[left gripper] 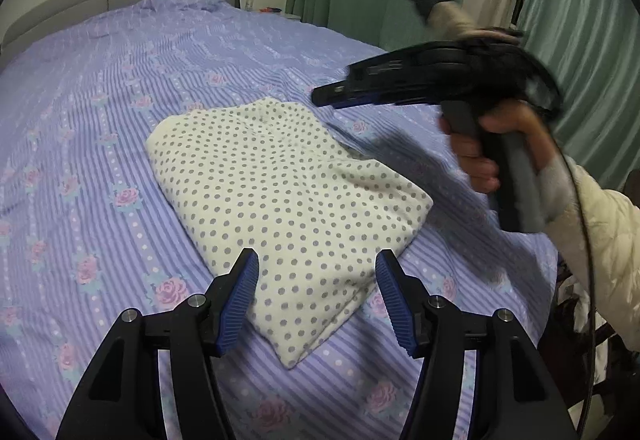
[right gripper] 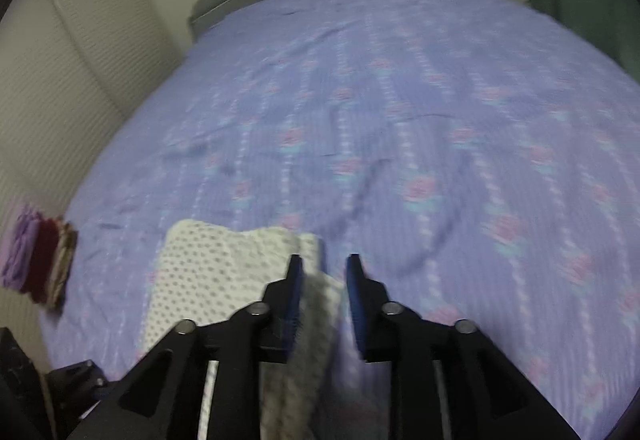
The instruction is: Fold small clothes
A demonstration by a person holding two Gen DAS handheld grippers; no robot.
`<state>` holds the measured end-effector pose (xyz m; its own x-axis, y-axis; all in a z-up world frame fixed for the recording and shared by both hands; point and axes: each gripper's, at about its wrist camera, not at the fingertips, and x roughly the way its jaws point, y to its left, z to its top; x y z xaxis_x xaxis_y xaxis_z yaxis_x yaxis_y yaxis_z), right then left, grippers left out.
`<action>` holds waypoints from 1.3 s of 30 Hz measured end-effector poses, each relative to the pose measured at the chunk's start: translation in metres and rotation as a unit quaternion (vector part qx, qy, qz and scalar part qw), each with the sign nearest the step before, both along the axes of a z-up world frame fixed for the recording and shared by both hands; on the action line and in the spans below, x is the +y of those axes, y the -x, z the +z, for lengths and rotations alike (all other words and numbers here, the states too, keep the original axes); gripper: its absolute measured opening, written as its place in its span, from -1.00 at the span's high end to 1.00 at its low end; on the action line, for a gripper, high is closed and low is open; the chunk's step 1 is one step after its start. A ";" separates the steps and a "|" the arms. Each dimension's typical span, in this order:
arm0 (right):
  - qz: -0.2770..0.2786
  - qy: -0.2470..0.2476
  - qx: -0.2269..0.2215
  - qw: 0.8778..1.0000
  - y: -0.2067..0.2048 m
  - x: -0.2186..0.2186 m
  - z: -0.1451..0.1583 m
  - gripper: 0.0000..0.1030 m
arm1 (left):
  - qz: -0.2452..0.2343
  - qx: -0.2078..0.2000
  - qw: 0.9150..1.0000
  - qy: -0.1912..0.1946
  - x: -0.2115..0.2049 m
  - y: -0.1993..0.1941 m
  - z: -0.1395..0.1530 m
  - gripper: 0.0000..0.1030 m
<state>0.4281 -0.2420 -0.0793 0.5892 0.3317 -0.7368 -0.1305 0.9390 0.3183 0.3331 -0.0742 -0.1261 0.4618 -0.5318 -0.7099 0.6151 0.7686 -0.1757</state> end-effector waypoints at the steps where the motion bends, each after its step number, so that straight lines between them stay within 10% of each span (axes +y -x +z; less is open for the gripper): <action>1: 0.006 -0.001 -0.010 1.000 0.010 0.000 0.004 0.48 | 0.000 -0.003 1.000 0.003 0.002 0.004 0.002 -0.19; 3: 0.008 0.005 -0.033 0.999 0.039 0.003 0.016 0.22 | 0.006 -0.010 1.000 0.006 0.007 0.011 0.007 -0.20; 13: 0.017 0.019 -0.050 0.998 0.117 0.029 0.009 0.22 | 0.027 -0.025 0.999 -0.031 0.025 0.048 -0.007 -0.20; 21: 0.011 0.027 -0.053 0.998 0.118 0.035 -0.002 0.89 | 0.050 -0.022 0.998 -0.019 0.022 0.046 -0.003 -0.20; 28: -0.015 0.019 -0.038 0.999 0.128 0.016 -0.010 0.90 | 0.068 -0.019 0.997 -0.019 0.023 0.039 -0.005 -0.20; 31: -0.032 -0.001 -0.030 0.999 0.138 0.012 -0.011 0.77 | 0.067 -0.018 0.997 -0.022 0.024 0.039 -0.007 -0.20; 34: -0.062 -0.032 -0.039 0.997 0.155 0.006 -0.006 0.17 | 0.069 -0.022 0.997 -0.030 0.025 0.041 -0.008 -0.20; 39: -0.063 -0.083 -0.021 0.994 0.159 0.010 -0.020 0.12 | 0.078 -0.038 0.996 -0.033 0.026 0.041 -0.004 -0.21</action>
<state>0.2688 -0.2324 -0.0994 0.6627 0.3686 -0.6519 -0.0322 0.8837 0.4670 0.2917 -0.0483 -0.1298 0.5892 -0.4029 -0.7004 0.4963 0.8645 -0.0798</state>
